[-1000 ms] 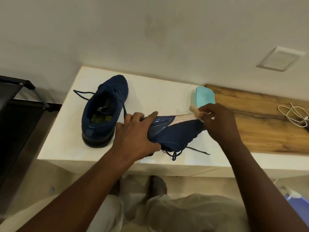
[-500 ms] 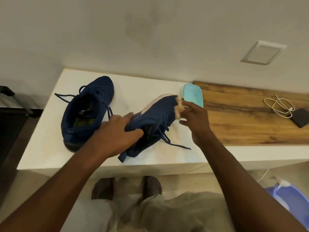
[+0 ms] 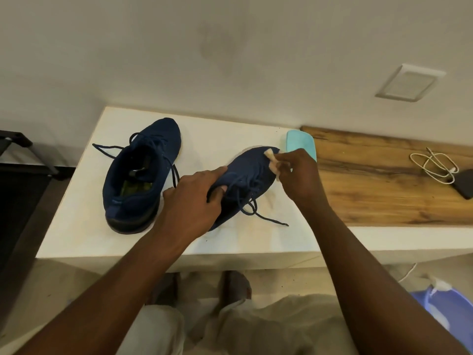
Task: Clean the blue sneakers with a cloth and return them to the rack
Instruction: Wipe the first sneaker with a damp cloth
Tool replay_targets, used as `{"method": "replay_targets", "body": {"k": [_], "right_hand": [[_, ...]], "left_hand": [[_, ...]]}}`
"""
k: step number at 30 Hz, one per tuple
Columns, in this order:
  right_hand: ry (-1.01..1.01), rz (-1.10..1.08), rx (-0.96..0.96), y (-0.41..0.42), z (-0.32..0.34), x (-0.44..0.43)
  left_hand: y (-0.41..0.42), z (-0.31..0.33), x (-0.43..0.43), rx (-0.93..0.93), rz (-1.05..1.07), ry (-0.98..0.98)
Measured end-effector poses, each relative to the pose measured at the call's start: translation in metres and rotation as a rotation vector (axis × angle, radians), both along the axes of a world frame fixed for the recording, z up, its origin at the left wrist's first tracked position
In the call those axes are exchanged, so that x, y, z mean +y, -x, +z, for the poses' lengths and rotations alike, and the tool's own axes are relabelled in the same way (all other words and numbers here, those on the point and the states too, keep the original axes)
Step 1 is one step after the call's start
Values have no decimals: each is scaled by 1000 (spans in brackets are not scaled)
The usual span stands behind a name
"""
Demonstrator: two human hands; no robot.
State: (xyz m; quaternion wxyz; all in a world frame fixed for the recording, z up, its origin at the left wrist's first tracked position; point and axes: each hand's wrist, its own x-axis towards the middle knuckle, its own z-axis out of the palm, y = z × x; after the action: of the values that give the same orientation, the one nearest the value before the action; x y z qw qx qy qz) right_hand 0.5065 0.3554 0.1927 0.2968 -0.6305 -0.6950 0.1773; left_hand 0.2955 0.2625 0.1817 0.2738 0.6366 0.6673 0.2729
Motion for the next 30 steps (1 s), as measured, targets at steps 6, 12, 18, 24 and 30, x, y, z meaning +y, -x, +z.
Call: {"method": "replay_targets", "body": {"k": [6, 12, 18, 24, 30], "right_hand": [[-47, 340, -25, 37, -8, -23], [-72, 171, -233, 19, -6, 1], [-61, 493, -180, 39, 7, -27], [16, 119, -137, 12, -4, 3], [80, 156, -40, 17, -14, -13]], "left_hand": [[0, -1, 5, 24, -31, -89], [-3, -3, 4, 29, -37, -87], [-4, -1, 6, 51, -52, -89], [-3, -1, 4, -12, -19, -139], [1, 2, 7, -51, 52, -157]]}}
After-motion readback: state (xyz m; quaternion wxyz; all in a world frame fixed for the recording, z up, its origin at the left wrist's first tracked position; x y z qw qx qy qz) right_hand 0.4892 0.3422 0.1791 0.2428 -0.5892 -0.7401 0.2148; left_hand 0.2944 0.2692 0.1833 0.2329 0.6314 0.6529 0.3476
